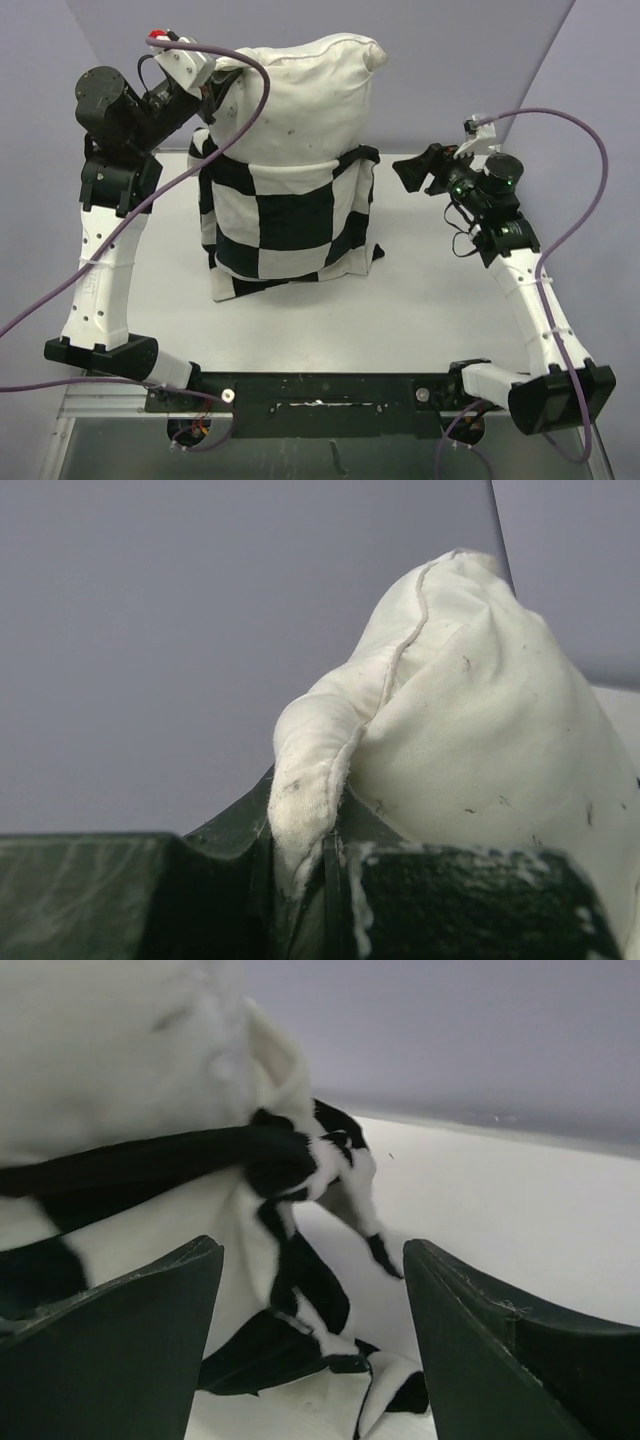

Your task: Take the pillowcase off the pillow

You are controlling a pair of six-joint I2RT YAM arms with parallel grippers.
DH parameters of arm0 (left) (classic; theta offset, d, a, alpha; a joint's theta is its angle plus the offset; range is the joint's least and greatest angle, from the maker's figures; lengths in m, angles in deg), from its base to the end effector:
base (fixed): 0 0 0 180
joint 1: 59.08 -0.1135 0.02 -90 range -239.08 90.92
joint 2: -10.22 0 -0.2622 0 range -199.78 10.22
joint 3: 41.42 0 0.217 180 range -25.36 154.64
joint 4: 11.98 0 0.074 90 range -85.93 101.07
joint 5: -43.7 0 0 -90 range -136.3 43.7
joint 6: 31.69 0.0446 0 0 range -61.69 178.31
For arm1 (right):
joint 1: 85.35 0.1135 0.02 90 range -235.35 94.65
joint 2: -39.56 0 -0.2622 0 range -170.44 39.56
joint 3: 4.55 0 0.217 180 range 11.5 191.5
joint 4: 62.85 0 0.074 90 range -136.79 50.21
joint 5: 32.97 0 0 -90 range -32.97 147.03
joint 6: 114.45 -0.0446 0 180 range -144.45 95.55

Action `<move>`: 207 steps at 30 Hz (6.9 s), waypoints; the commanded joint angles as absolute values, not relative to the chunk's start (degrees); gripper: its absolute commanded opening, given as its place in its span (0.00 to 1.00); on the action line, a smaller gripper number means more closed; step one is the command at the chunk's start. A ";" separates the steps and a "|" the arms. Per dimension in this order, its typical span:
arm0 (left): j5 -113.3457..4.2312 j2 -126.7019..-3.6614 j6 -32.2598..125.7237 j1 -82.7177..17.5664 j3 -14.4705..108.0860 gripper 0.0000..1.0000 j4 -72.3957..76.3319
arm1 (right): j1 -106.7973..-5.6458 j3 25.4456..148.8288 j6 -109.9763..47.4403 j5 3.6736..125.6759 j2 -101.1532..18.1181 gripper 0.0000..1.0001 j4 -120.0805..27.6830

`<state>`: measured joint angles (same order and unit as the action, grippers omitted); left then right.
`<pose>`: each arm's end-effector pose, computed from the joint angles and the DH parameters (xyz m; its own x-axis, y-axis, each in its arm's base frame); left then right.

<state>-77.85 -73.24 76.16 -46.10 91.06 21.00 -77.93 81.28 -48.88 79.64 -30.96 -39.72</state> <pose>0.2287 -0.0767 0.5688 0.4652 0.1608 -0.8705 0.5661 0.7019 0.4322 0.2516 0.0501 0.4023 -0.3284 0.3423 -0.8804 -0.3966 0.7959 0.4574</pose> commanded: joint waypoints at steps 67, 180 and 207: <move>-66.26 -91.16 81.91 -60.26 95.28 0.00 -9.12 | -67.56 71.90 -34.70 97.61 -72.24 0.00 -52.97; -63.79 -93.73 81.50 -79.77 114.98 0.00 9.65 | -24.51 51.23 -87.05 24.04 -31.38 0.00 -7.39; -85.36 -88.75 68.45 -79.50 100.47 0.00 12.01 | -32.57 60.85 -65.16 38.27 -31.45 0.56 -14.80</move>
